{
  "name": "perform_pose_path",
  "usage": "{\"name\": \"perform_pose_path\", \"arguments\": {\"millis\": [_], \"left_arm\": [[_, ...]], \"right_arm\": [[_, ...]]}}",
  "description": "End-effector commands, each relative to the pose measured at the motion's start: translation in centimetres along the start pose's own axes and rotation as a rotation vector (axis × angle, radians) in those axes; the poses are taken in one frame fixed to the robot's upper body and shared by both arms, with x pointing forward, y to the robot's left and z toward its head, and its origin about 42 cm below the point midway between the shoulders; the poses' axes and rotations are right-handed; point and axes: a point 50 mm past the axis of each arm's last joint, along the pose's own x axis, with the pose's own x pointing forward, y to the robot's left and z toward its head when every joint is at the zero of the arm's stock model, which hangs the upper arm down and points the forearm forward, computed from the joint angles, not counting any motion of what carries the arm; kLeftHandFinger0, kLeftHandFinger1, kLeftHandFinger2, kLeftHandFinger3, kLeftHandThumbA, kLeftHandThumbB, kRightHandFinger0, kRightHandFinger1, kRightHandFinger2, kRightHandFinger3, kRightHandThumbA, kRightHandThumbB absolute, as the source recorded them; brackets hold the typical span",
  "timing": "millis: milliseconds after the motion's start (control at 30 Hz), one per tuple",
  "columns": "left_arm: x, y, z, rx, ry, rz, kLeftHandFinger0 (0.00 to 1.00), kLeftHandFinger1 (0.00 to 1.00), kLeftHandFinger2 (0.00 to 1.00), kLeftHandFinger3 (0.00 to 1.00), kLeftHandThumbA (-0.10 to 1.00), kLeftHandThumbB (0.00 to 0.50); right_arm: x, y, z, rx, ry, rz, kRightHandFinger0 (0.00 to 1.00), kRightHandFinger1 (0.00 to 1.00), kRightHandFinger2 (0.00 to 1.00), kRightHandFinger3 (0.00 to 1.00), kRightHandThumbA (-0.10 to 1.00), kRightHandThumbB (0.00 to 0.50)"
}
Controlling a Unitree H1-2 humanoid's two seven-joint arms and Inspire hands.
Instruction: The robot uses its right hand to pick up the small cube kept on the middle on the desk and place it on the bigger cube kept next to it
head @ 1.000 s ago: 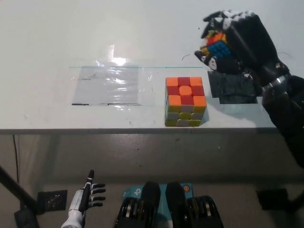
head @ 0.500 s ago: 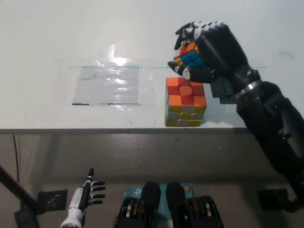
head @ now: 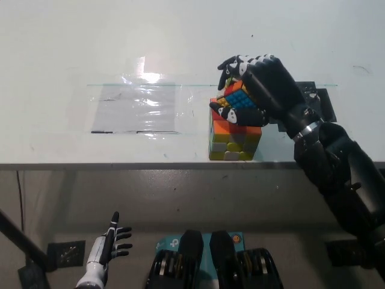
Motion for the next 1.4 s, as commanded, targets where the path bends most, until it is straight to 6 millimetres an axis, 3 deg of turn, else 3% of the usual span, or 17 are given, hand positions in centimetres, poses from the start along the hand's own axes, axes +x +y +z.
{"name": "perform_pose_path", "arguments": {"millis": [0, 200, 433, 567, 633, 667, 700, 733, 900, 933, 967, 1000, 1067, 1100, 1133, 1200, 1367], "left_arm": [[1.1, 0.7, 1.8, 0.002, -0.049, 0.013, 0.67, 0.61, 0.69, 0.65, 1.0, 0.22], [1.2, 0.9, 2.2, 0.016, -0.056, 0.011, 0.68, 0.63, 0.69, 0.62, 1.0, 0.22], [1.4, 0.9, 2.4, 0.016, -0.059, 0.008, 0.68, 0.63, 0.69, 0.64, 1.0, 0.209], [1.4, 0.9, 2.4, 0.027, -0.064, 0.015, 0.65, 0.6, 0.65, 0.56, 1.0, 0.216], [1.4, 0.9, 2.4, 0.007, -0.059, 0.006, 0.66, 0.61, 0.66, 0.59, 1.0, 0.218], [1.4, 0.9, 2.4, 0.021, -0.056, 0.007, 0.68, 0.63, 0.69, 0.63, 1.0, 0.222], [1.4, 0.9, 2.4, 0.022, -0.06, 0.007, 0.68, 0.63, 0.69, 0.64, 1.0, 0.209], [1.4, 0.9, 2.4, 0.022, -0.06, 0.007, 0.68, 0.63, 0.69, 0.64, 1.0, 0.208], [1.2, 0.9, 2.4, 0.025, -0.059, 0.015, 0.63, 0.59, 0.64, 0.58, 1.0, 0.217], [1.2, 0.9, 2.4, 0.018, -0.068, 0.003, 0.63, 0.59, 0.63, 0.57, 1.0, 0.206], [1.3, 0.9, 2.4, 0.024, -0.072, 0.008, 0.62, 0.58, 0.63, 0.57, 1.0, 0.195], [1.3, 0.9, 2.4, 0.024, -0.074, 0.009, 0.62, 0.58, 0.62, 0.57, 1.0, 0.196], [1.3, 0.9, 2.5, 0.034, -0.066, 0.005, 0.65, 0.6, 0.66, 0.6, 1.0, 0.203], [1.3, 0.9, 2.5, 0.034, -0.066, 0.005, 0.65, 0.6, 0.66, 0.6, 1.0, 0.203], [1.3, 0.9, 2.4, 0.024, -0.056, 0.009, 0.63, 0.59, 0.66, 0.61, 1.0, 0.21], [1.3, 0.9, 2.4, 0.018, -0.059, 0.008, 0.65, 0.61, 0.67, 0.6, 1.0, 0.212], [1.3, 0.9, 2.3, 0.021, -0.054, 0.01, 0.66, 0.61, 0.65, 0.6, 1.0, 0.217]], "right_arm": [[0.0, -1.2, -0.2, 0.004, -0.027, -0.05, 0.0, 0.31, 0.7, 0.43, -0.1, 0.183], [-0.6, -0.1, -0.5, 0.023, -0.029, -0.048, 0.0, 0.29, 0.67, 0.41, -0.1, 0.113], [-0.7, 1.1, -0.2, 0.044, -0.018, -0.063, 0.0, 0.31, 0.71, 0.44, -0.1, 0.17], [-0.8, 1.9, -0.2, 0.055, -0.013, -0.074, 0.0, 0.3, 0.73, 0.48, -0.1, 0.136], [-0.9, 2.0, -0.1, 0.065, -0.003, -0.07, 0.0, 0.26, 0.65, 0.46, -0.1, 0.059], [-0.8, 2.0, 0.0, 0.073, 0.024, -0.048, 0.0, 0.27, 0.66, 0.58, -0.1, 0.027], [-0.8, 2.0, 0.0, 0.078, 0.032, -0.037, 0.0, 0.21, 0.53, 0.55, -0.1, 0.001], [-0.8, 2.0, 0.0, 0.078, 0.032, -0.037, 0.0, 0.15, 0.44, 0.46, -0.1, 0.0], [-0.7, 2.2, -0.1, 0.094, 0.022, -0.035, 0.0, 0.01, 0.33, 0.63, -0.1, 0.0], [-0.6, 2.1, 0.1, 0.065, 0.02, -0.028, 0.0, 0.06, 0.41, 0.82, -0.1, 0.0], [-0.5, 2.1, 0.0, 0.004, 0.025, 0.01, 0.2, 0.35, 0.69, 1.0, -0.02, 0.0], [-0.4, 2.0, 0.0, -0.004, 0.026, 0.013, 0.26, 0.41, 0.59, 1.0, 0.15, 0.0], [-0.3, 1.9, 0.0, -0.062, 0.035, 0.051, 0.51, 0.68, 0.81, 1.0, 0.53, 0.06], [-0.3, 1.9, 0.0, -0.063, 0.036, 0.052, 0.49, 0.66, 0.79, 1.0, 0.54, 0.05], [-0.2, 2.0, -0.1, -0.125, 0.063, 0.101, 0.85, 1.0, 1.0, 1.0, 0.85, 0.26], [-0.2, 1.9, -0.1, -0.158, 0.073, 0.112, 1.0, 1.0, 1.0, 1.0, 0.91, 0.338], [-0.2, 1.2, -0.1, -0.194, 0.082, 0.106, 1.0, 1.0, 1.0, 1.0, 0.93, 0.328]]}}
